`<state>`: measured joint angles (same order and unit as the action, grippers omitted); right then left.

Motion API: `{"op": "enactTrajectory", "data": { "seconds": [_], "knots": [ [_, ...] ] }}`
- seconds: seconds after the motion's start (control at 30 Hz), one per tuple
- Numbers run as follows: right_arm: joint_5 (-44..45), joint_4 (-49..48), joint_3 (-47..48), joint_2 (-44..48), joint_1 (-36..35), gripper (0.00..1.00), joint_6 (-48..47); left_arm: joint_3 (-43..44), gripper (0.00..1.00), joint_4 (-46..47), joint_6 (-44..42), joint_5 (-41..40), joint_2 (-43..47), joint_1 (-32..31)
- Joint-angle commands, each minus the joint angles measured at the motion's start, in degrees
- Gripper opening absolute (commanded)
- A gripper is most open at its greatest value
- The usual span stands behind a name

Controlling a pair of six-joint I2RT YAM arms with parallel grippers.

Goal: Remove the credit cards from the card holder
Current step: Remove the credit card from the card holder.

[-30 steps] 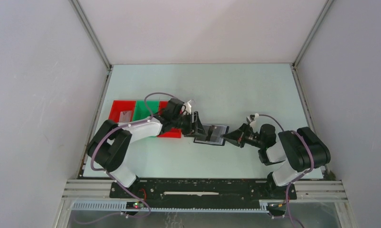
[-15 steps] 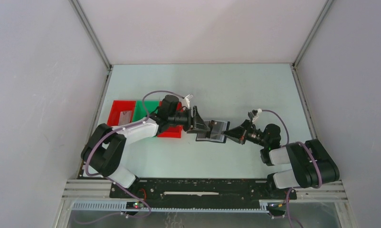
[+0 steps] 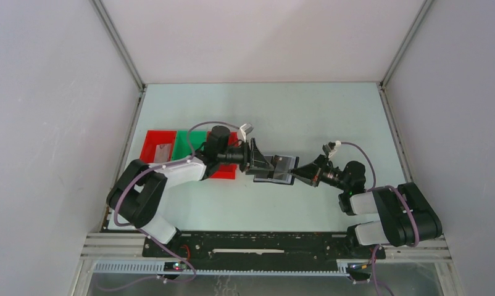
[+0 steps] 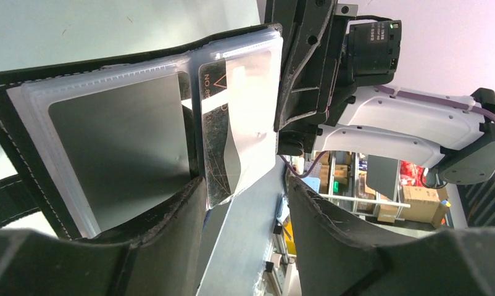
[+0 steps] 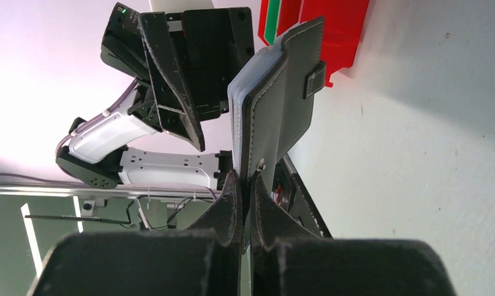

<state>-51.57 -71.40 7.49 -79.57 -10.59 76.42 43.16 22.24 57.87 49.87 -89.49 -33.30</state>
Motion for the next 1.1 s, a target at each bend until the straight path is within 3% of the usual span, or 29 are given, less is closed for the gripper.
{"op": "enactTrajectory", "data": {
  "seconds": [0.0,0.33,0.57,0.7,0.97,1.07],
  "knots": [
    [-0.2,-5.8,0.8,1.5,0.1,0.0,1.7,-0.9,0.58,3.7,1.4,3.1,-1.1,-0.1],
    [-0.4,-9.1,0.6,1.7,0.0,0.0,3.1,-2.1,0.63,3.2,0.5,2.1,-4.1,-0.1],
    [0.0,-10.4,0.8,2.1,0.0,0.0,3.6,-2.5,0.62,7.8,3.2,3.6,-6.0,-0.1],
    [0.1,-10.6,0.9,2.5,0.0,0.0,3.8,-4.1,0.62,17.2,9.2,4.6,-7.6,-0.1],
    [0.7,-10.7,0.8,1.2,-1.5,0.0,3.3,-7.5,0.58,48.9,29.4,5.3,-13.2,-0.1],
    [0.9,-10.7,1.0,0.9,-1.9,0.0,3.3,-8.1,0.52,58.2,35.5,4.6,-15.6,-0.1]
  ]
}}
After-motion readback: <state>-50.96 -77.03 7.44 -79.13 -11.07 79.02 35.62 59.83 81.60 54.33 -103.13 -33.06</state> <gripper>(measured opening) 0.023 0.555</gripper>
